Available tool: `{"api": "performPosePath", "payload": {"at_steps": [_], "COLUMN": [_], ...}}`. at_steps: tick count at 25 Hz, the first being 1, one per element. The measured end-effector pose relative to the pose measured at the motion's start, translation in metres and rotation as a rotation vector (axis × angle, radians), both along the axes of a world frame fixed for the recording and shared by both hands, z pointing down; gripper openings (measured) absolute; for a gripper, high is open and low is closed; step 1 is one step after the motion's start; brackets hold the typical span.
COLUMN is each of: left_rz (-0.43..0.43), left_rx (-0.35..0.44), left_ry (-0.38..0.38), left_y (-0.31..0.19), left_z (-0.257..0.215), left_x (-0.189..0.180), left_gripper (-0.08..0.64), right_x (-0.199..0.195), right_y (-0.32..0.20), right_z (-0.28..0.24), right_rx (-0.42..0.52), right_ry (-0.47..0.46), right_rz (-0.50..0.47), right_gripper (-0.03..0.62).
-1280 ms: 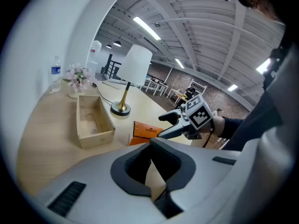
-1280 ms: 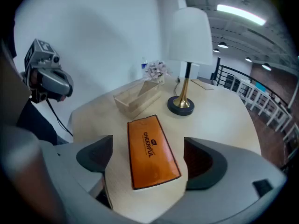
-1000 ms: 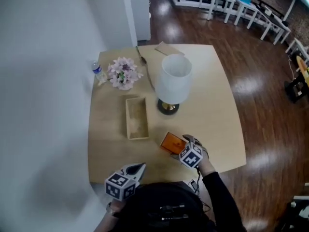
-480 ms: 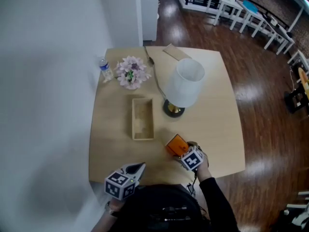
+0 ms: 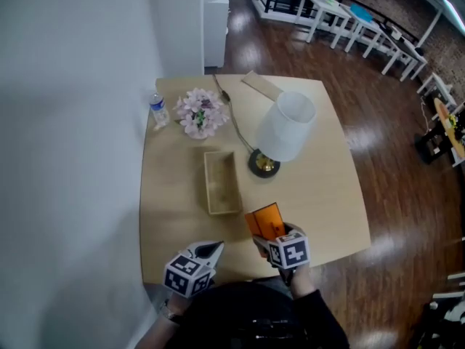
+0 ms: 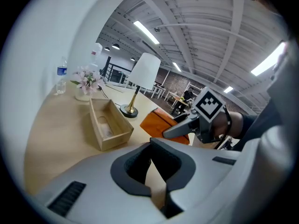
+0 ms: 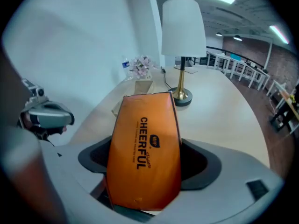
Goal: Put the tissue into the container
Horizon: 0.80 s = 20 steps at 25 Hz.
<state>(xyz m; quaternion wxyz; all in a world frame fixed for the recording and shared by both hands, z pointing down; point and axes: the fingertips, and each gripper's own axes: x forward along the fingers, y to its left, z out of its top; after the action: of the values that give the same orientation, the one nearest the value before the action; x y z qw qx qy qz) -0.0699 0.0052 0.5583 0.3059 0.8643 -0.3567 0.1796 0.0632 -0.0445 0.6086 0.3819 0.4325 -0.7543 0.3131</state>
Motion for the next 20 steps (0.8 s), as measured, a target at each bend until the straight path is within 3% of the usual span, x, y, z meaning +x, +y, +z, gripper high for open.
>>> {"api": "performPosePath", "payload": {"at_steps": [7,13,20], "left_rz": [-0.016,-0.070,-0.134], "left_rx": [-0.034,-0.035,-0.082], "left_ry": [-0.017,-0.057,-0.116], "left_y": [-0.006,-0.015,-0.002], "left_z": [0.010,0.010,0.006], "left_x": [-0.028,-0.043,-0.060], "left_gripper": [-0.014,-0.014,-0.014], "right_x": [-0.081,-0.131,-0.153], "right_y": [-0.040,-0.117,-0.162], "right_z": [-0.040,-0.035,0.004], "right_rx": [0.036,0.080,0.006], "right_ry": [-0.134,-0.146,-0.121], "right_rz": [0.083,0.106,0.194], "right_gripper": [0.440,0.442,0.442]}}
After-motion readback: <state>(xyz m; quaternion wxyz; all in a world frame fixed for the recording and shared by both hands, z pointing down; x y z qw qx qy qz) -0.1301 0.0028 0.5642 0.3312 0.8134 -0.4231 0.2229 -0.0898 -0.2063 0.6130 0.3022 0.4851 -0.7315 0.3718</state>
